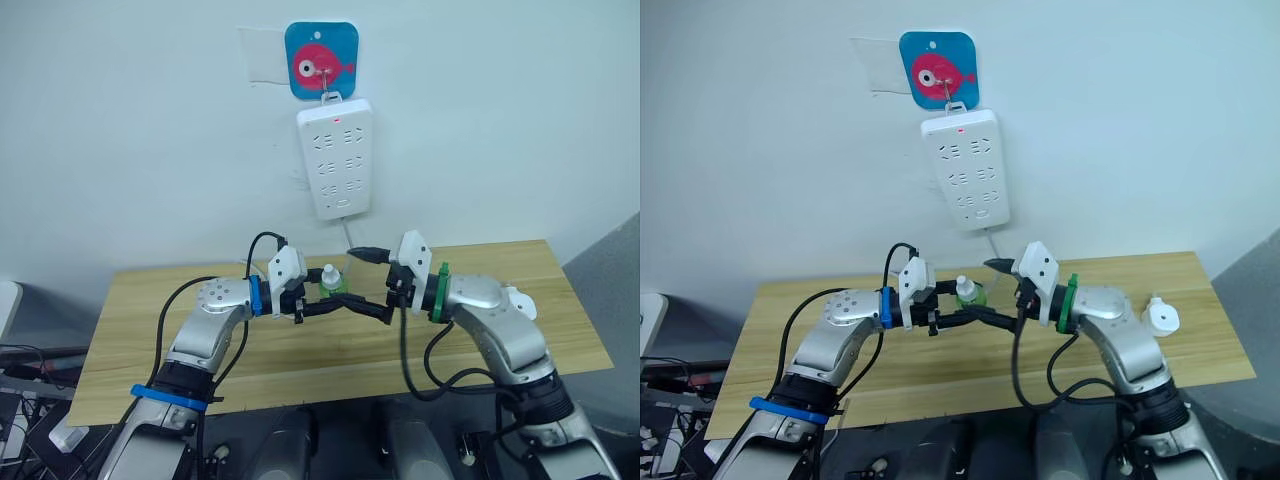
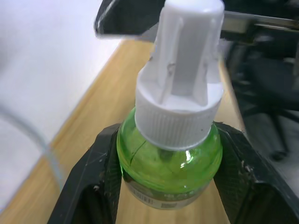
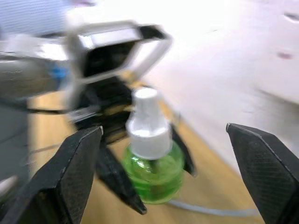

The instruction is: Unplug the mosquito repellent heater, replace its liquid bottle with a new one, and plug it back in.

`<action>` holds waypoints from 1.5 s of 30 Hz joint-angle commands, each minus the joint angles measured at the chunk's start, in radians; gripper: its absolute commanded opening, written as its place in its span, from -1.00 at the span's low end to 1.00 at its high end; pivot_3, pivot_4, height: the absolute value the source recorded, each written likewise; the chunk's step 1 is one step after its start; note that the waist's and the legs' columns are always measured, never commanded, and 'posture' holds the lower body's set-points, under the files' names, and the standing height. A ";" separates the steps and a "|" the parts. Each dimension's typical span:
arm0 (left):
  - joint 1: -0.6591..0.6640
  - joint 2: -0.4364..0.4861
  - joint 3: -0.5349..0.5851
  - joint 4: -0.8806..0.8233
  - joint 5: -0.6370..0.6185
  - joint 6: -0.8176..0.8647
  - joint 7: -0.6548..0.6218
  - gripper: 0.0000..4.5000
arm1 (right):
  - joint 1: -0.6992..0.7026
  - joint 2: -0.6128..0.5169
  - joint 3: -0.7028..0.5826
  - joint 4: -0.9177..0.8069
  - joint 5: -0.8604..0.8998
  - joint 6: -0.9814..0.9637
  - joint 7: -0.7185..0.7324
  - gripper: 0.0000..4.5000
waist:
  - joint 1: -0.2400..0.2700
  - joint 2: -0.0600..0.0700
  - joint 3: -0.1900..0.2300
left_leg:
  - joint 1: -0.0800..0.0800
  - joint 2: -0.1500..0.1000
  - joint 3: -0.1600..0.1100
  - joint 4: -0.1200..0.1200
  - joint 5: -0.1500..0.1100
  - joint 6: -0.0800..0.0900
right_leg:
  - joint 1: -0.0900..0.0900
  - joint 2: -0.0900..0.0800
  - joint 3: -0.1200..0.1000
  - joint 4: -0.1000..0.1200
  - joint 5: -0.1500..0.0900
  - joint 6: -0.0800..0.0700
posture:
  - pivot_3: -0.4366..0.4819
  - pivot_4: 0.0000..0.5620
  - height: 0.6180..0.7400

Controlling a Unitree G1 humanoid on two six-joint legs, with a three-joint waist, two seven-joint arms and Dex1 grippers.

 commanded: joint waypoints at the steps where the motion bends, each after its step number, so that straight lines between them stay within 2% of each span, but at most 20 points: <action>1: -0.005 -0.013 0.001 -0.057 0.009 0.018 0.045 0.02 | -0.002 0.041 0.029 -0.035 -0.049 -0.013 -0.094 0.98 | 0.000 0.000 0.000 | 0.000 0.000 0.000 0.000 0.002 0.000 | 0.000 0.000 0.000 0.000 0.000 0.000 | -0.07 -0.27 1.00; 8: -0.017 -0.029 -0.001 -0.066 -0.003 0.057 0.057 0.02 | 0.002 0.073 0.052 -0.020 -0.082 -0.026 -0.144 0.98 | -0.001 0.000 0.000 | 0.000 0.000 0.000 -0.001 0.005 -0.004 | 0.000 0.001 -0.002 0.000 0.001 -0.001 | -0.09 -0.29 1.00; 9: -0.016 -0.030 -0.002 -0.067 -0.002 0.060 0.057 0.02 | 0.003 0.074 0.050 -0.020 -0.082 -0.029 -0.147 0.91 | -0.002 0.000 0.000 | 0.000 0.000 0.000 -0.001 0.005 -0.004 | 0.000 0.001 -0.001 0.000 0.001 -0.001 | -0.09 -0.30 1.00; 11: -0.012 -0.031 -0.002 -0.069 -0.001 0.063 0.058 0.02 | 0.009 0.074 0.046 -0.023 -0.078 -0.032 -0.147 0.71 | -0.002 0.000 0.000 | 0.000 0.000 0.000 -0.001 0.005 -0.004 | 0.000 0.001 -0.001 0.000 0.001 -0.001 | -0.09 -0.31 1.00; 19: 0.011 -0.024 -0.011 -0.081 0.007 0.061 0.055 0.02 | 0.021 0.073 0.050 -0.051 -0.046 -0.021 -0.131 -0.53 | -0.002 0.000 -0.001 | 0.001 0.000 0.000 -0.001 0.005 -0.004 | 0.000 0.001 -0.002 0.001 0.001 -0.001 | -0.09 -0.33 1.00; 25: 0.019 0.005 -0.038 -0.073 0.016 0.011 -0.013 0.02 | 0.007 0.036 0.075 -0.078 0.014 0.004 -0.025 -0.53 | -0.002 0.000 -0.002 | 0.000 0.000 0.000 -0.001 0.005 -0.004 | 0.000 0.001 -0.002 0.001 0.001 -0.001 | -0.09 -0.39 1.00; 29: 0.041 0.045 -0.066 -0.134 -0.088 -0.005 -0.223 0.02 | -0.065 -0.033 0.099 -0.047 0.147 0.003 0.238 -0.53 | -0.006 0.000 -0.004 | 0.000 0.000 0.001 -0.001 0.005 -0.004 | 0.001 0.001 -0.002 0.000 0.001 -0.001 | -0.11 -0.40 1.00; 32: 0.048 0.132 -0.123 -0.190 -0.102 -0.029 -0.409 0.02 | -0.153 -0.096 0.158 0.071 0.176 -0.097 0.535 -0.53 | -0.008 0.000 -0.005 | 0.001 0.001 0.000 -0.001 0.005 -0.004 | 0.001 0.002 -0.003 0.000 0.001 -0.001 | -0.10 -0.42 1.00; 35: 0.042 0.171 -0.156 -0.163 -0.081 -0.105 -0.508 0.02 | -0.198 -0.106 0.189 0.134 0.190 -0.125 0.661 -0.53 | -0.009 0.001 -0.008 | 0.002 0.002 0.000 -0.001 0.003 0.000 | 0.004 0.007 -0.004 -0.001 0.001 -0.002 | -0.09 -0.41 1.00; 38: 0.029 0.169 -0.158 -0.122 -0.071 -0.147 -0.537 0.02 | -0.223 -0.103 0.195 0.165 0.193 -0.131 0.712 -0.53 | -0.002 0.001 -0.009 | 0.001 0.003 -0.001 -0.001 0.003 -0.001 | 0.003 0.007 -0.004 -0.002 0.001 -0.002 | -0.06 -0.39 1.00; 42: 0.001 0.143 -0.141 -0.081 -0.069 -0.148 -0.505 0.02 | -0.249 -0.101 0.166 0.222 0.174 -0.154 0.720 0.05 | -0.001 0.001 -0.009 | 0.001 0.003 0.000 0.000 0.003 0.000 | 0.003 0.004 -0.004 -0.001 0.002 -0.003 | -0.06 -0.38 1.00; 45: -0.005 0.132 -0.119 -0.062 -0.062 -0.141 -0.463 0.02 | -0.224 -0.145 0.105 0.202 0.194 -0.129 0.692 0.55 | 0.001 0.001 -0.009 | 0.001 0.003 -0.002 0.000 0.003 -0.001 | 0.003 0.004 -0.005 -0.001 0.002 -0.003 | -0.06 -0.38 1.00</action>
